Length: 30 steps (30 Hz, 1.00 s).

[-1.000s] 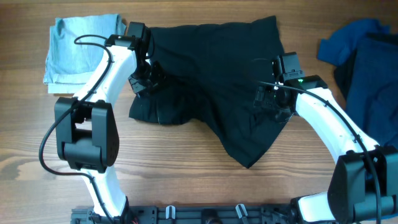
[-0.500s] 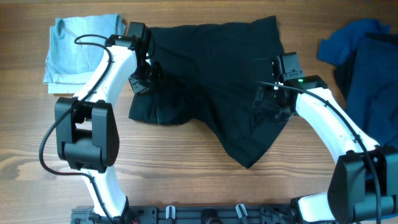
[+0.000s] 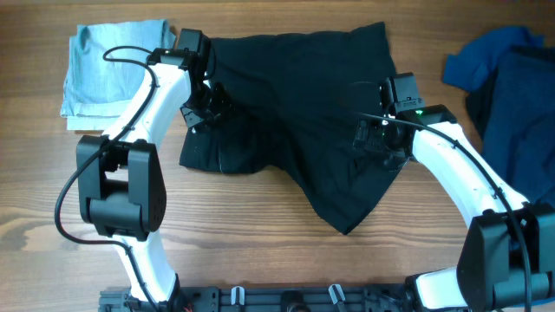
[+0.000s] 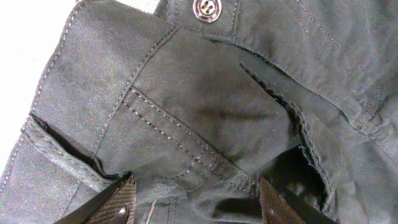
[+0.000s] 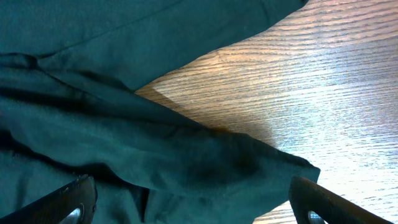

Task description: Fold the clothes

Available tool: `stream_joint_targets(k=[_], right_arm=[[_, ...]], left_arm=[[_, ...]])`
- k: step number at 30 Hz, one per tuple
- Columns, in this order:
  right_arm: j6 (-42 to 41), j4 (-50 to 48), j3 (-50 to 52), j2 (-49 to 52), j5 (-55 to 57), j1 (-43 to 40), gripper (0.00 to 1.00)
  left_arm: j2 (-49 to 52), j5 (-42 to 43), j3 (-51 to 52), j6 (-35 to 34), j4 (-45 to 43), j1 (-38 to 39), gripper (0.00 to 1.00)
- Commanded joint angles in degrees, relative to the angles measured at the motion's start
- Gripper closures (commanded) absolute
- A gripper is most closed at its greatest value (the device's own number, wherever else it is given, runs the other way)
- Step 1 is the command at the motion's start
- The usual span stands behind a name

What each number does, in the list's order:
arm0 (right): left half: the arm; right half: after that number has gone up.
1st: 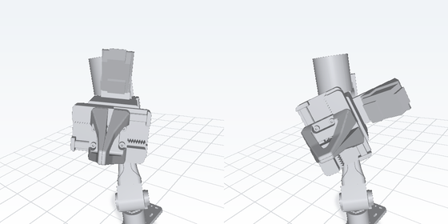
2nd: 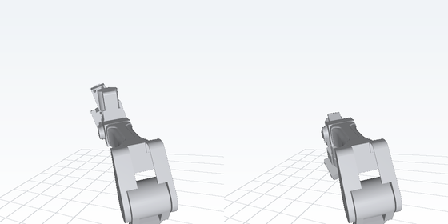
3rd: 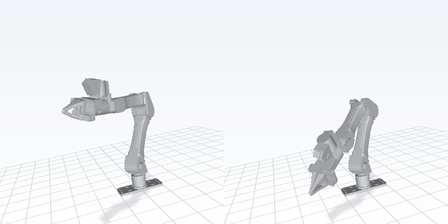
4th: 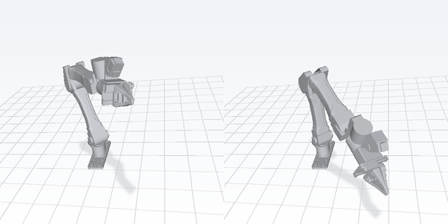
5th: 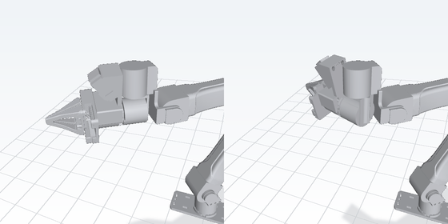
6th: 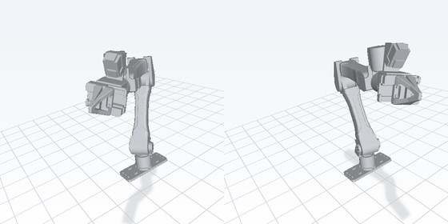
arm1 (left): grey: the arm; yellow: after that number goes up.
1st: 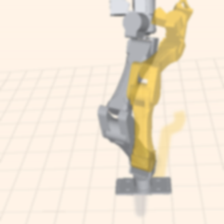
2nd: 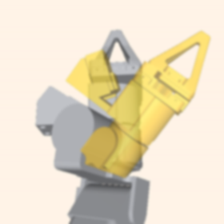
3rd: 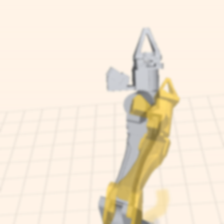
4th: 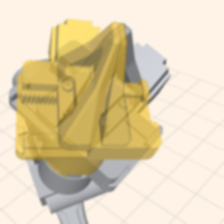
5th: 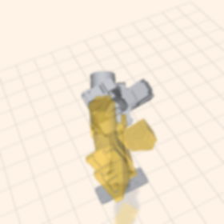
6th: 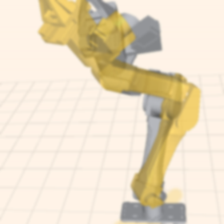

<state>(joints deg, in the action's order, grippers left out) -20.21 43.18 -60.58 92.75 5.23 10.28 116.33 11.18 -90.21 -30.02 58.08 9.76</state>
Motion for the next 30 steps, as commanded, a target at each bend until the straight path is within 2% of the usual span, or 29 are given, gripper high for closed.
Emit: stream_joint_targets(k=[1, 6, 8, 10, 12, 15, 17, 25, 30], right_arm=[[0.68, -0.09, -0.44, 0.81, 1.42, -0.24, 0.01], [0.7, -0.11, -0.44, 0.81, 1.42, -0.24, 0.0], [0.7, -0.11, -0.44, 0.81, 1.42, -0.24, 0.01], [0.72, -0.13, -0.44, 0.81, 1.42, -0.24, 0.0], [0.72, -0.22, -0.44, 0.81, 1.44, -0.24, 0.0], [0.7, -0.24, -0.44, 0.81, 1.42, -0.24, 0.01], [0.74, -0.22, -0.44, 0.81, 1.42, -0.24, 0.0], [0.74, 0.0, -0.44, 0.81, 1.42, -0.24, 0.01], [0.72, 0.76, -0.44, 0.81, 1.16, -0.24, 0.01]], left_arm=[[0.81, -0.85, 0.35, -2.01, -0.17, 0.15, 0.39], [0.81, -1.44, 3.85, -3.78, -3.76, 0.15, 0.42], [0.81, -1.38, 4.07, -3.91, -3.87, 0.15, 0.53], [0.5, -1.4, 3.96, -3.91, -3.85, 0.13, 0.78], [0.24, -1.22, 3.96, -3.91, -3.89, 0.15, 0.83], [0.24, -1.2, 3.96, -3.89, -3.45, 0.15, 0.85], [0.24, -1.2, 3.96, -3.89, -3.23, 0.15, 0.96], [-6.43, -1.42, 1.84, -2.56, 2.47, 0.15, 0.96], [-13.22, -1.49, 1.84, -1.77, 10.01, 1.51, 0.96]])
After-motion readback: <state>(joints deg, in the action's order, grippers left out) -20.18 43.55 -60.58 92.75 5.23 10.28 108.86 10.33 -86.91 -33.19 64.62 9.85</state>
